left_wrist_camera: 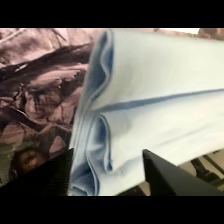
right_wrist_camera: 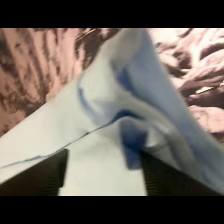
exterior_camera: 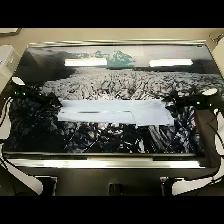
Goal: Fold the clothes and pants, and hang the long-sleeved shirts on hangers.
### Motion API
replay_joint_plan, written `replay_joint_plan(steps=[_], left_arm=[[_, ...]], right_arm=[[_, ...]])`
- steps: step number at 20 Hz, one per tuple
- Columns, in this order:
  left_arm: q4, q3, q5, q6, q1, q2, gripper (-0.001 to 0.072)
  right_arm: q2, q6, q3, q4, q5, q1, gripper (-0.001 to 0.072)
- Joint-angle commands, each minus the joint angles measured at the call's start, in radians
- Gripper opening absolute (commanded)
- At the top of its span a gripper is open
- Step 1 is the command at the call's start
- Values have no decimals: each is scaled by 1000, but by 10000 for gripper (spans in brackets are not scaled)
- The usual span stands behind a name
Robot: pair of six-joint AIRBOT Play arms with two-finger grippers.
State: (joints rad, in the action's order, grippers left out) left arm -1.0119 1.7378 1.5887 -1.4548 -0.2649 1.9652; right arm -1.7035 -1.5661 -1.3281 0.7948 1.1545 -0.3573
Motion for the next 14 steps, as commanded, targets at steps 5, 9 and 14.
replay_joint_plan(steps=[5, 9, 14], left_arm=[[0, 129, 148, -29, -108, -60, 675], [0, 129, 151, -39, -102, -150, 673], [0, 129, 148, -38, -20, -250, 673]], right_arm=[[-15, -17, -115, 152, 207, -172, 699], [-97, 31, -105, 171, 228, -172, 713], [-198, 146, -105, -2, 238, -140, 714]])
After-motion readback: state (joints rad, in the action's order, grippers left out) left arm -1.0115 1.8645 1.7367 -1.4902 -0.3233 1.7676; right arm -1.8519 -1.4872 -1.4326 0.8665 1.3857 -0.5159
